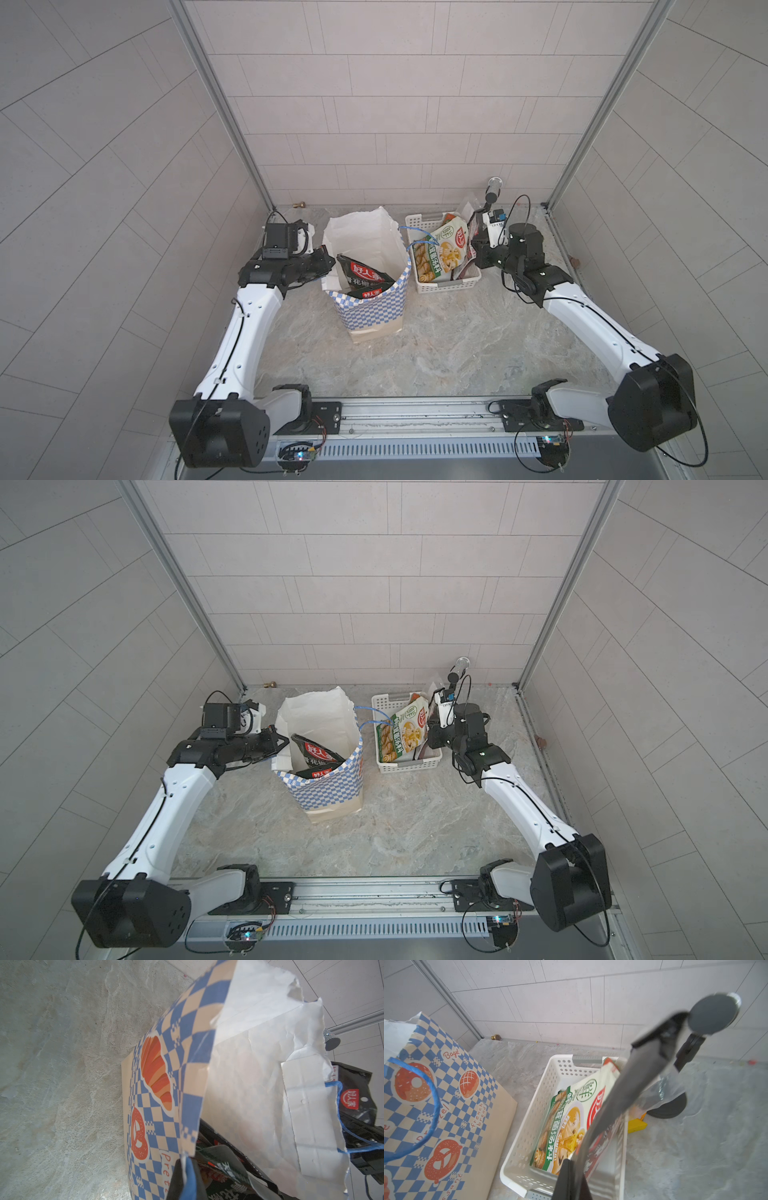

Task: Place the condiment packets inside the bag
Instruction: Pick up the condiment packet from the storage box, then place the condiment packet in the paper bag.

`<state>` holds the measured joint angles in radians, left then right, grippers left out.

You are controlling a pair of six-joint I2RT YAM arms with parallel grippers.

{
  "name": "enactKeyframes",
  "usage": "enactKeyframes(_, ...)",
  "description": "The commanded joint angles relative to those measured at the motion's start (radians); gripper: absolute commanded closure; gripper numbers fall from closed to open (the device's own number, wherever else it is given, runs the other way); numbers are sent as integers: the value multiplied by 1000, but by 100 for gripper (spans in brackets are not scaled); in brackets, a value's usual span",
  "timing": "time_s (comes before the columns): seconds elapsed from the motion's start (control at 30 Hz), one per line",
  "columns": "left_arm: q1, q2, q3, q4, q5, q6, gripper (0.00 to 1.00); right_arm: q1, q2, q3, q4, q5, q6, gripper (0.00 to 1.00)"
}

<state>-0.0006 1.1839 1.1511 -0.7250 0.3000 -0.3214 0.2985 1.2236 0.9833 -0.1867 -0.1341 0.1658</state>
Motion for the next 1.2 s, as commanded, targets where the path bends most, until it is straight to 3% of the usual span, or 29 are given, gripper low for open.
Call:
enactKeyframes(0.0, -6, 8, 4, -20, 17, 16, 100, 27, -80, 57, 21, 142, -151, 100)
enactKeyframes(0.23, -6, 5, 3, -19, 20, 13, 100, 119, -174, 161, 33, 190, -347, 100)
enactKeyframes(0.4, -6, 7, 2, -19, 25, 14, 100, 207, -158, 346, -7, 205, -486, 100)
enactKeyframes(0.7, -5, 4, 2, -16, 32, 12, 100, 391, -24, 652, 28, 176, -385, 100)
enactKeyframes(0.9, -6, 2, 1, -15, 33, 12, 100, 524, 110, 782, 54, 238, -323, 100)
enactKeyframes(1.17, -6, 0, 1, -13, 38, 11, 100, 608, 299, 893, 70, 345, -288, 100)
